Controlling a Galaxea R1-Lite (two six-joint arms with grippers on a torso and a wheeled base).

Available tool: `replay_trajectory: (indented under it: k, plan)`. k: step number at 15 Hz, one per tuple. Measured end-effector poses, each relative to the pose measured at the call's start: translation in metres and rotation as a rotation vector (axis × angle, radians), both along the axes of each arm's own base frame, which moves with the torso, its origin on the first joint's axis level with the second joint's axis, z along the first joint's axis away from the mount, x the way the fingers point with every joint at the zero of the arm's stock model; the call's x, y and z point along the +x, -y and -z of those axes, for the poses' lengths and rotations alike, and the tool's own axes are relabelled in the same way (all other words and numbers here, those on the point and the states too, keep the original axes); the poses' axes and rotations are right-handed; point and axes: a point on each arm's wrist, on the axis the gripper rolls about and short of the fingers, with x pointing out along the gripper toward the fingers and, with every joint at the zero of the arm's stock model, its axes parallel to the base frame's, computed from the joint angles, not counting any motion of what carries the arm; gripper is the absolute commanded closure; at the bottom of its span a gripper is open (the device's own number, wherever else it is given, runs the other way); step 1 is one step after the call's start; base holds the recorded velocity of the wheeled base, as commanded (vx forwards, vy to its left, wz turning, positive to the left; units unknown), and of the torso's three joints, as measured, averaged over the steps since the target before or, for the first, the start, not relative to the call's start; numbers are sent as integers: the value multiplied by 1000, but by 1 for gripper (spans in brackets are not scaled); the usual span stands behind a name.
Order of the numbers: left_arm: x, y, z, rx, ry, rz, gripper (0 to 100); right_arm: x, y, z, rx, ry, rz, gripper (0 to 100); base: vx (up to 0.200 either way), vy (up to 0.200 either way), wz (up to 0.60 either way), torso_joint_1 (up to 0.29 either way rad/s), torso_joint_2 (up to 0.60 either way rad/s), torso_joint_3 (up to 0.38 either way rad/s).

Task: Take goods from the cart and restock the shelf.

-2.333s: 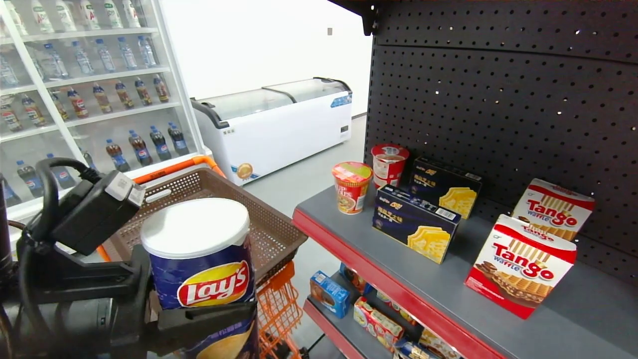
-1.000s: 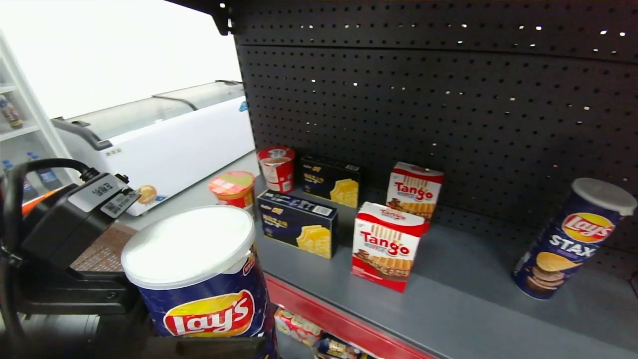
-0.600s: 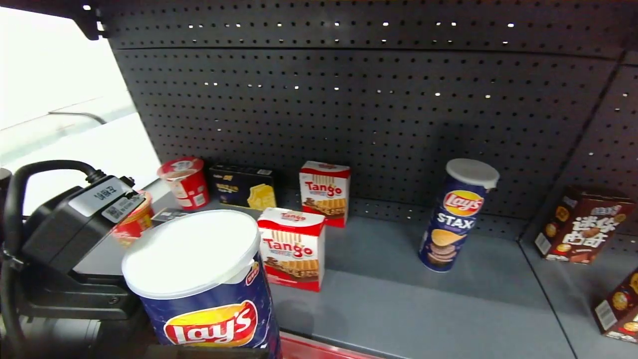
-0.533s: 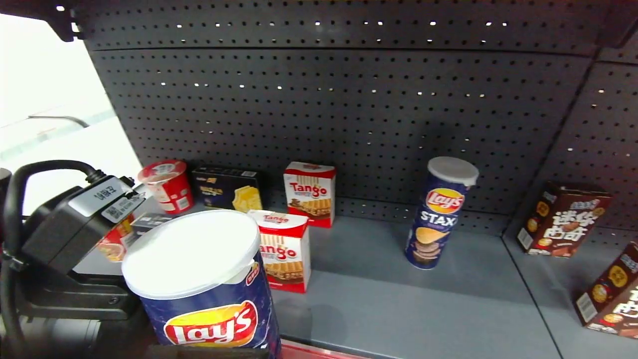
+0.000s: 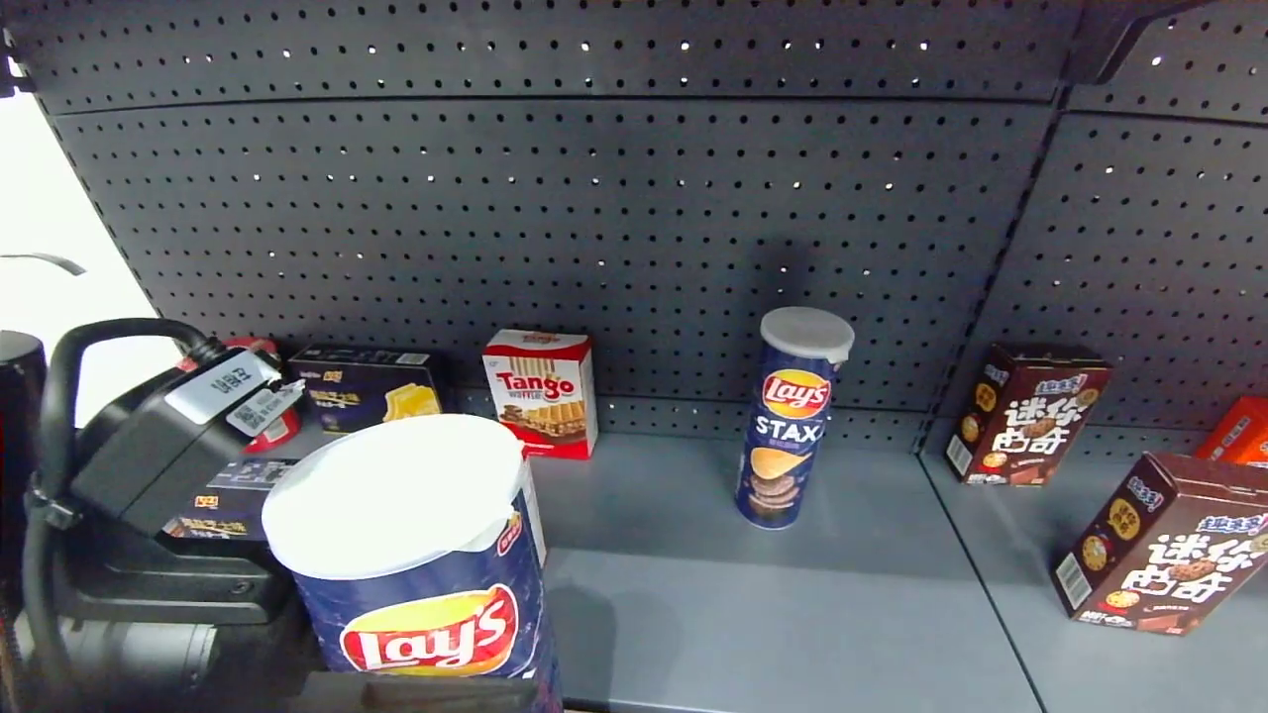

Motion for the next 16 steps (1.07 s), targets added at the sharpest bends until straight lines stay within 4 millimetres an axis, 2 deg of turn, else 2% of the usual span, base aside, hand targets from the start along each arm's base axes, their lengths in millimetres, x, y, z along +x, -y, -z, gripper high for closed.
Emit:
replay_trajectory:
  k: [12,13,16]
  plan:
    - [1,0,1,3,-4,-6,100,0,0,0,-1,-4,-5,0,0,0,0,0,0,0]
    - [1,0,1,2,-5,-7,100,-1,0,-3,0,0,-8,0,0,0,0,0,0,0]
    - [3,1,-2,-2,-1,-5,100,-4,0,-39,-9,54,-62,0,0,0,0,0,0,0]
